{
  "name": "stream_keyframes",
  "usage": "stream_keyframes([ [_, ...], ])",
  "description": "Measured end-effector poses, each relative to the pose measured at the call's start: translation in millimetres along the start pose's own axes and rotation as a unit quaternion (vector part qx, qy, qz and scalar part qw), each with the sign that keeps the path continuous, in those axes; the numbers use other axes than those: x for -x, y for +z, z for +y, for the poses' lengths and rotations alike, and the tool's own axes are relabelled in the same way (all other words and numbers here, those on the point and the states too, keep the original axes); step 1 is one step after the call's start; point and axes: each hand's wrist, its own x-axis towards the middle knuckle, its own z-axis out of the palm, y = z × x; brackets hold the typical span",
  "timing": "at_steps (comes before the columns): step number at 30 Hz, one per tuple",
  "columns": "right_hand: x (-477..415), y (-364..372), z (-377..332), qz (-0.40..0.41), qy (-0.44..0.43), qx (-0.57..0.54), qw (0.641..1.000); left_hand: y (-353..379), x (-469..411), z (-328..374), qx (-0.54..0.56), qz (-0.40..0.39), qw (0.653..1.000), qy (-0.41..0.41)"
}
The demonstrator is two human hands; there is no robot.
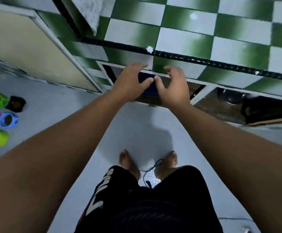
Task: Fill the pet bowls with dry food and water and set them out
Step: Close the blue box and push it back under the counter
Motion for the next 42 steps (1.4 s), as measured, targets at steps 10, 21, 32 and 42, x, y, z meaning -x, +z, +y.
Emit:
stream_keyframes([
  [10, -37.1, -179.5, 34.1, 0.173, 0.018, -0.126, 0.977, -8.3, -58.3, 195.0, 0.09, 0.019, 0.99, 0.105],
  [21, -89.0, -418.3, 191.7, 0.384, 0.107, -0.121, 0.909, 128.3, -164.0, 432.8, 0.191, -0.098, 0.96, 0.181],
  [32, -182.5, -529.0, 267.9, 0.362, 0.16, -0.136, 0.908, 212.4, -282.2, 550.9, 0.242, -0.146, 0.946, 0.156],
  [42, -223.1, -532.8, 291.2, 0.287, 0.154, -0.216, 0.92, 254.6, -358.5, 560.8, 0.32, -0.224, 0.911, 0.132],
])
